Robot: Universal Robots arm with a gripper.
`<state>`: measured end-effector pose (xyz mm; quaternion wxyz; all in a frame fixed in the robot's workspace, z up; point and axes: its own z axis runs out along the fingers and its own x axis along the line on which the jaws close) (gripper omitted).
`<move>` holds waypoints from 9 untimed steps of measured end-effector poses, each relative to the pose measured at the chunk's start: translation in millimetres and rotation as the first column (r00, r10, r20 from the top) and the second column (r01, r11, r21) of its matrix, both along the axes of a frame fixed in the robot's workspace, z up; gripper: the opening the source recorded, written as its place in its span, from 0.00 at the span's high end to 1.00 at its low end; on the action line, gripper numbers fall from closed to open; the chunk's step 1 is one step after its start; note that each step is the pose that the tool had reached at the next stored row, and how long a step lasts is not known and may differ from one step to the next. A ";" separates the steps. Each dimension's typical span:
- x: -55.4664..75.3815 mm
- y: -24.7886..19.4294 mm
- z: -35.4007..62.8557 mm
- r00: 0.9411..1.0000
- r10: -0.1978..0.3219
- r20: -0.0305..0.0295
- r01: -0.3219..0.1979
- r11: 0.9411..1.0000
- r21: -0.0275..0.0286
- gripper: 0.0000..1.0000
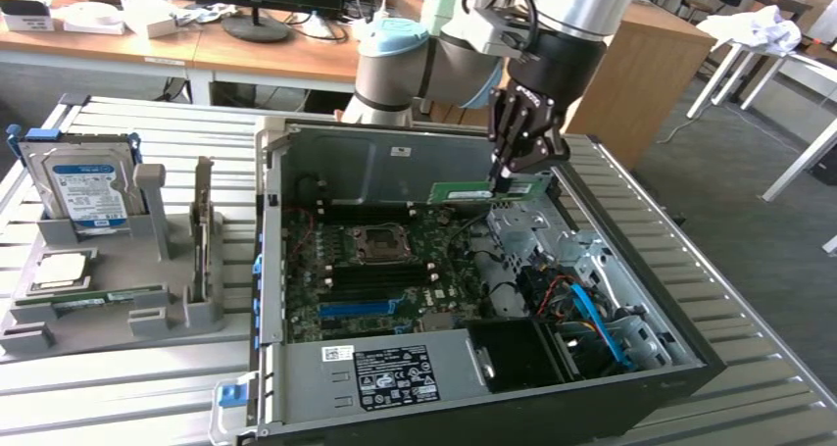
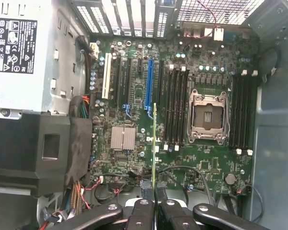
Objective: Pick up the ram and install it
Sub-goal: 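Insert the ram into the slot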
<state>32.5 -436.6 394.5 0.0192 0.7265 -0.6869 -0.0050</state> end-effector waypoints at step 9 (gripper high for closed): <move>-9.7 0.0 -4.5 1.000 -0.008 0.000 0.008 1.000 -0.001 0.87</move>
